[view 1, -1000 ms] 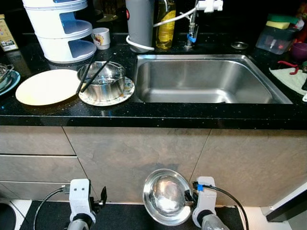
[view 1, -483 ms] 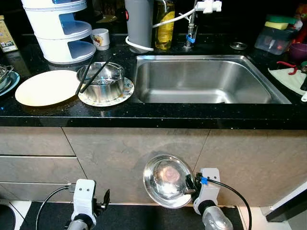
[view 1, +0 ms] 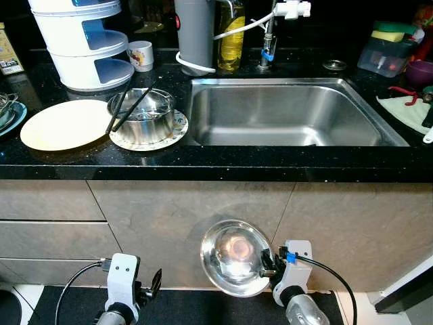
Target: Kitchen organization
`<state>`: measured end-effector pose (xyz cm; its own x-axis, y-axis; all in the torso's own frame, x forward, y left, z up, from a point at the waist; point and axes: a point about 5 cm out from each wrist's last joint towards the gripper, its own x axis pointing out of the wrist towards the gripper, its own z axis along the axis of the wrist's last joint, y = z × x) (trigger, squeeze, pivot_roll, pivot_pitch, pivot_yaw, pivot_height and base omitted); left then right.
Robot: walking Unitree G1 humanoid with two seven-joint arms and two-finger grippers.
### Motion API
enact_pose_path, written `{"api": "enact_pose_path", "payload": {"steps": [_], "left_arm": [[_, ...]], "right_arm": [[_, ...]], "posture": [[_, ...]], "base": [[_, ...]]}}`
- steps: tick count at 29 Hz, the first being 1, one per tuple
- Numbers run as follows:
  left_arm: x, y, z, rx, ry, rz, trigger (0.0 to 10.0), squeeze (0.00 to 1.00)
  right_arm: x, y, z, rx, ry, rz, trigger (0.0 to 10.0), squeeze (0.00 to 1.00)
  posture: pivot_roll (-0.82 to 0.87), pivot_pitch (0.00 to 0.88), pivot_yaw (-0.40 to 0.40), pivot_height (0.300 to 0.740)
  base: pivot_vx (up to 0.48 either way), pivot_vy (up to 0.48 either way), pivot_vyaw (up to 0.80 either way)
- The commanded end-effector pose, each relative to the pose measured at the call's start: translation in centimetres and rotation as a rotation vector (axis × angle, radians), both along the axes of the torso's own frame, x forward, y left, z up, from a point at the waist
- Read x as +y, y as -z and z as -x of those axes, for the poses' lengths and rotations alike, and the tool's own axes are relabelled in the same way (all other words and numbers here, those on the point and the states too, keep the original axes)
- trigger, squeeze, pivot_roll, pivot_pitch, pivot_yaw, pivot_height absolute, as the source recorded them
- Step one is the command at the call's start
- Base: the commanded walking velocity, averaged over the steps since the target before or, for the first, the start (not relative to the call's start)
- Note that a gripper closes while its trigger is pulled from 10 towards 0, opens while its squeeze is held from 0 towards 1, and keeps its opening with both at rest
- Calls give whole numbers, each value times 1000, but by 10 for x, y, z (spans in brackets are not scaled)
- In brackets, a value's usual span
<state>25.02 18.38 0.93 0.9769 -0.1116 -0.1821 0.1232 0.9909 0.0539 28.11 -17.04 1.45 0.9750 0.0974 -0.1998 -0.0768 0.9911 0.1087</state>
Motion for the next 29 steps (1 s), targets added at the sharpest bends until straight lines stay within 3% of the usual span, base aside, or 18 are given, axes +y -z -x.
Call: {"api": "enact_pose_path", "payload": {"steps": [1, 8, 11, 15, 18, 22, 24, 29], "left_arm": [[3, 2, 2, -1, 9, -52, 10000, 0], [0, -3, -7, 3, 16, -23, 10000, 0], [-4, 1, -10, 40, 32, -81, 10000, 0], [-2, 3, -12, 62, -13, -75, 10000, 0], [0, -7, -17, 1, -78, -18, 10000, 0], [-5, -7, -19, 9, -45, -11, 10000, 0], [-11, -5, -18, 27, 1, -62, 10000, 0], [-17, -3, -19, 47, 8, -30, 10000, 0]], "right_arm": [[-3, -1, -1, -8, 27, 11, 10000, 0], [-7, 0, -2, 4, 43, 13, 10000, 0], [-5, 4, 0, 32, 47, 19, 10000, 0], [-2, 6, 1, 40, 58, 4, 10000, 0], [-3, 4, -1, 34, 85, -6, 10000, 0], [-5, 3, -4, 43, 106, -59, 10000, 0], [-5, 1, -5, 39, 96, -91, 10000, 0], [-3, 1, -7, 48, 108, -131, 10000, 0]], "posture": [[-102, 121, -5, 740], [-98, 128, -6, 740], [-96, 133, -8, 740], [-99, 132, -9, 740], [-101, 134, -12, 740], [-102, 133, -17, 740], [-103, 133, -22, 740], [-101, 135, -29, 740]], "base": [[0, 0, 0], [0, 0, 0], [0, 0, 0], [0, 0, 0], [0, 0, 0], [0, 0, 0], [0, 0, 0], [0, 0, 0]]}}
